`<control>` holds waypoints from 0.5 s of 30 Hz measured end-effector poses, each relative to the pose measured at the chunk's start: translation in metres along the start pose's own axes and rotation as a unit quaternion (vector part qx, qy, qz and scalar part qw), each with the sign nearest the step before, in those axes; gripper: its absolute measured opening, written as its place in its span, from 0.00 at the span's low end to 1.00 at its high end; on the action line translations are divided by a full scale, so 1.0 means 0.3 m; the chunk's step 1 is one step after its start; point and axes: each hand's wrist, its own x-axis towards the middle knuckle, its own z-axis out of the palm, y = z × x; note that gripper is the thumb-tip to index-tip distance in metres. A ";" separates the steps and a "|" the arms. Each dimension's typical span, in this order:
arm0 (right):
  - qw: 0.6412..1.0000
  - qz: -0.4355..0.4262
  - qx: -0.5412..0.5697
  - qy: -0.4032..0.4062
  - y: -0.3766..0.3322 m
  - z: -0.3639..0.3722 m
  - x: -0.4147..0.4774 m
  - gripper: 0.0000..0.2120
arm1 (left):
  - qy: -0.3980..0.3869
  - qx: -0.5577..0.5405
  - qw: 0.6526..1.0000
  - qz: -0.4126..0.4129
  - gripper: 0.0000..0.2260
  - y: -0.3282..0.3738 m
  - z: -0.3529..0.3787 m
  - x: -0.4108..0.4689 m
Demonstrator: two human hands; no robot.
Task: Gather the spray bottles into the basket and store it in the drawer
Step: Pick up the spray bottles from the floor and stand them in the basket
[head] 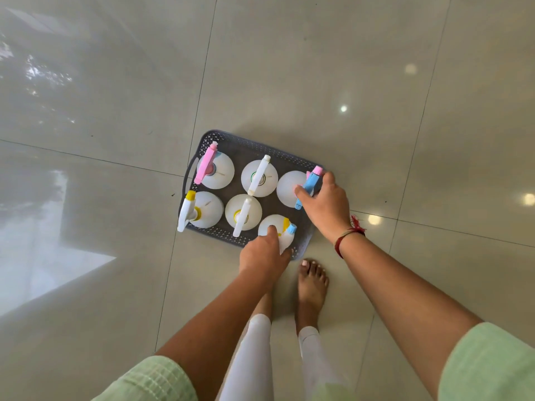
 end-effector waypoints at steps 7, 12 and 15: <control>1.000 -0.011 0.004 -0.005 -0.013 -0.006 0.006 0.22 | 0.029 0.065 0.997 0.023 0.22 0.019 -0.006 0.009; 0.998 -0.030 -0.057 0.001 -0.006 -0.014 0.013 0.19 | 0.023 0.058 0.997 0.034 0.16 0.041 0.004 0.020; 0.998 -0.029 -0.061 0.001 0.009 -0.009 0.001 0.19 | 0.030 0.073 0.996 0.048 0.16 0.032 0.018 0.009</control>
